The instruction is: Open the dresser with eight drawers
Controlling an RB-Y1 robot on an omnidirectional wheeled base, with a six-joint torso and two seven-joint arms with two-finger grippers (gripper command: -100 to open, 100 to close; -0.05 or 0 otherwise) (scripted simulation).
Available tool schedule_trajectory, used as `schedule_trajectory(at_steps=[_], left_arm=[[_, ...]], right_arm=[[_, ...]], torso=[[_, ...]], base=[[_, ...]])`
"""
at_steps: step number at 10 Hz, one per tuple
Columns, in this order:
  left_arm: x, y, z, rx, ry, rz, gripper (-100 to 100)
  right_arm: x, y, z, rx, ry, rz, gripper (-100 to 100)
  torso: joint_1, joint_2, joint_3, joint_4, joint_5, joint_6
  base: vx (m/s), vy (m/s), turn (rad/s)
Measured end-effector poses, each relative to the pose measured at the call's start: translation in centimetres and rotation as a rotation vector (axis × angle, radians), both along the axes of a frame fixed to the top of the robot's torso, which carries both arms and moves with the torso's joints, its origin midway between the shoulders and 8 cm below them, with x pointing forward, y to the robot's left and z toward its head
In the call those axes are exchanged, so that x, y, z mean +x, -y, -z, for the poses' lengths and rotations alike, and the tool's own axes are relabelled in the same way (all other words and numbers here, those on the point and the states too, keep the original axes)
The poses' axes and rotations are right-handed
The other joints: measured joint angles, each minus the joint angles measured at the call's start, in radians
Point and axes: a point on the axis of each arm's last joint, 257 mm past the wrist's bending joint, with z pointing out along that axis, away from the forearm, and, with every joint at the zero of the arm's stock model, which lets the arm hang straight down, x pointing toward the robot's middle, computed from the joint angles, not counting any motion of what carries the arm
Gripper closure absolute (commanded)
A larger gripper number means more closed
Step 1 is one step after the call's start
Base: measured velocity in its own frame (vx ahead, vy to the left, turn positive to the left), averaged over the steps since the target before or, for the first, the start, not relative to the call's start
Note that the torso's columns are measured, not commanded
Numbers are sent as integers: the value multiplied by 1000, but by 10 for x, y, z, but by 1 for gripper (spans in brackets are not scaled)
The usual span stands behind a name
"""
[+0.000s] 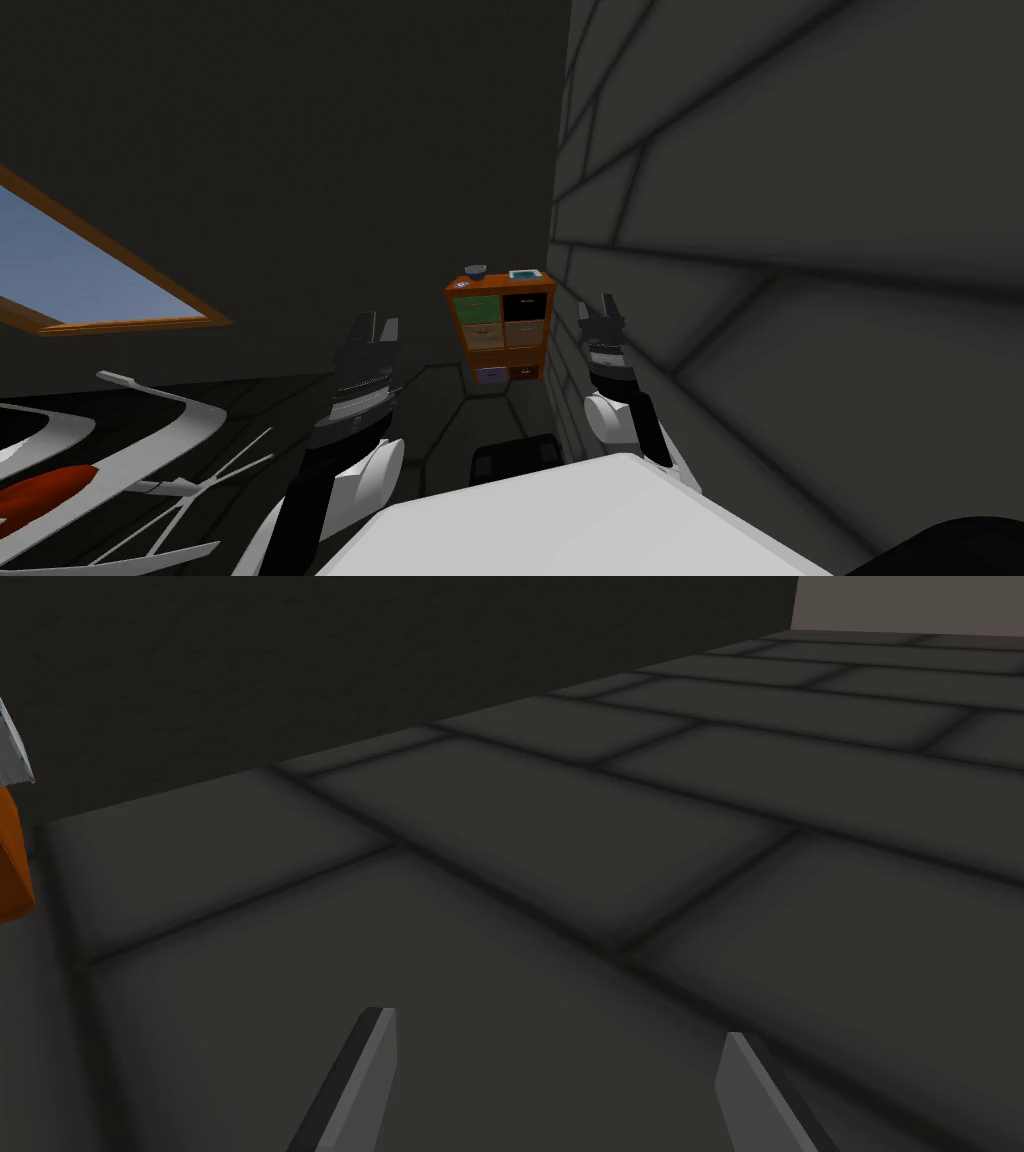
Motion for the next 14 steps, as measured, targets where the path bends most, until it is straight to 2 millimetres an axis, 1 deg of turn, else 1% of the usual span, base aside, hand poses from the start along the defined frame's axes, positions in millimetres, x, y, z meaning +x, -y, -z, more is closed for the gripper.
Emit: schedule_trajectory(at_steps=[1,2,9,10,11,13,14], left_arm=[[0,0,0,0,0,0,0],[0,0,0,0,0,0,0],[0,0,0,0,0,0,0],[0,0,0,0,0,0,0],[0,0,0,0,0,0,0],[0,0,0,0,0,0,0],[0,0,0,0,0,0,0]], right_arm=[[0,0,0,0,0,0,0],[0,0,0,0,0,0,0],[0,0,0,0,0,0,0],[0,0,0,0,0,0,-100],[3,-5,4,-32,-15,-11,-100],[9,-18,13,-120,-63,-34,-100],[18,-23,20,-170,-92,-41,-100]], torso=[[0,40,-82,41,0,0],[0,104,-209,105,0,0],[0,618,-1234,617,0,0],[0,691,-1382,691,0,0],[0,725,-1451,724,0,0],[1,737,-1475,737,0,0],[1,737,-1476,737,0,0]], base=[[0,0,0],[0,0,0],[0,0,0],[10,8,25],[12,17,49],[18,27,48],[29,33,73]])
